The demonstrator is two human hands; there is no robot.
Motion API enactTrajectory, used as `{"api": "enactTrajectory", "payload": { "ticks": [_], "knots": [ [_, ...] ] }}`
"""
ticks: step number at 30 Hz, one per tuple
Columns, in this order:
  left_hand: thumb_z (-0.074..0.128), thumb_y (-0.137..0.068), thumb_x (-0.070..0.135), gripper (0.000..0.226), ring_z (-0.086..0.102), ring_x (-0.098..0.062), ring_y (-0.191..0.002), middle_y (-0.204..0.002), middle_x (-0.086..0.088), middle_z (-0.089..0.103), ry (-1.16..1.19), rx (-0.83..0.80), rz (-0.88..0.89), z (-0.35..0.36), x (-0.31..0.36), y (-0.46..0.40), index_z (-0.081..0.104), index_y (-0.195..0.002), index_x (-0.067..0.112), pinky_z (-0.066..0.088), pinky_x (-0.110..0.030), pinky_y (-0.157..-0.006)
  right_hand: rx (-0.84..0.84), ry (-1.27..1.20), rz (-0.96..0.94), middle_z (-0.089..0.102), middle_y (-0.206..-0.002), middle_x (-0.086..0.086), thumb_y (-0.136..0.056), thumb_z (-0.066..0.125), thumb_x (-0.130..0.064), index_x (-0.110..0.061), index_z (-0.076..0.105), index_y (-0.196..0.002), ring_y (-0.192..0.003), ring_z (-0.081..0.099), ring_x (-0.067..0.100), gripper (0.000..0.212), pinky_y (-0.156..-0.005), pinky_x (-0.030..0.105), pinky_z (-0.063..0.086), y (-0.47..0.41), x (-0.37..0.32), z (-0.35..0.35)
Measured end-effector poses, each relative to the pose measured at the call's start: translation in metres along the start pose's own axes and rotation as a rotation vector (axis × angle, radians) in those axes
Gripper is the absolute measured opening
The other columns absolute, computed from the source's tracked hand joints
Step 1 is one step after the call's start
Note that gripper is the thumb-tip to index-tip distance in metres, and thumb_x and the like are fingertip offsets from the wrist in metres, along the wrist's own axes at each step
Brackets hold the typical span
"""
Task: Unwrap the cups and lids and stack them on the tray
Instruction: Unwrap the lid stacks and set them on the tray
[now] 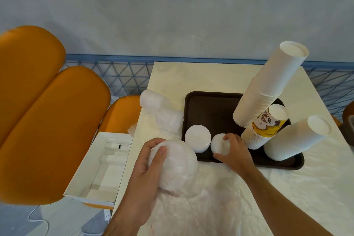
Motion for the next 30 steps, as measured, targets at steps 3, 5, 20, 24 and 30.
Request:
{"api": "enactTrajectory", "payload": {
  "ticks": [3,5,20,24,30],
  "knots": [
    [0.059,-0.076,0.046,0.028,0.055,-0.020,-0.109,-0.113,0.015,0.059,0.057,-0.012,-0.022,0.002,0.003,0.002,0.063,-0.103,0.051,0.058,-0.032,-0.054,0.004,0.017,0.009,0.041,-0.149,-0.002,-0.073,0.087,-0.045,-0.027,0.044,-0.133,-0.129,0.047,0.021,0.076,-0.103,0.037,0.050,-0.001,0.003,0.002],
    [0.060,-0.078,0.039,0.029,0.054,-0.020,-0.108,-0.113,0.014,0.058,0.084,-0.030,-0.035,0.004,0.004,0.003,0.061,-0.106,0.047,0.056,-0.029,-0.052,0.002,0.037,0.004,0.041,-0.149,-0.002,-0.073,0.088,-0.046,-0.028,0.044,-0.133,-0.130,0.046,0.021,0.077,-0.104,0.038,0.049,-0.002,0.003,0.002],
    [0.070,-0.077,0.036,0.045,0.055,0.002,-0.107,-0.109,0.034,0.056,-0.160,-0.071,0.217,0.012,0.006,0.003,0.053,-0.105,0.067,0.062,-0.033,-0.073,0.064,-0.563,-0.322,0.069,-0.097,-0.016,-0.094,0.068,-0.026,-0.034,0.069,-0.104,-0.091,0.065,0.004,0.012,-0.071,0.017,0.054,0.105,-0.110,-0.100],
    [0.063,-0.075,0.048,0.044,0.051,0.015,-0.106,-0.113,0.041,0.051,-0.294,-0.081,0.309,0.019,0.011,0.007,0.045,-0.107,0.073,0.057,-0.017,-0.077,-0.003,-0.535,-0.405,0.066,-0.096,-0.019,-0.094,0.068,-0.028,-0.040,0.066,-0.104,-0.089,0.063,-0.002,0.015,-0.070,0.014,0.054,0.139,-0.135,-0.111],
    [0.059,-0.076,0.050,0.044,0.049,0.014,-0.109,-0.114,0.042,0.050,-0.350,-0.101,0.345,0.023,0.013,0.012,0.051,-0.119,0.053,0.058,-0.029,-0.090,-0.004,-0.457,-0.406,0.062,-0.099,-0.026,-0.094,0.068,-0.032,-0.044,0.062,-0.102,-0.097,0.059,-0.010,0.016,-0.074,0.008,0.053,0.149,-0.137,-0.109]
  ]
}}
Point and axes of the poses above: each hand's wrist, its own y-axis away from the middle knuckle, its own z-axis out of the palm, x = y × z, the point moved 4 cm from there along -y, towards the middle knuckle
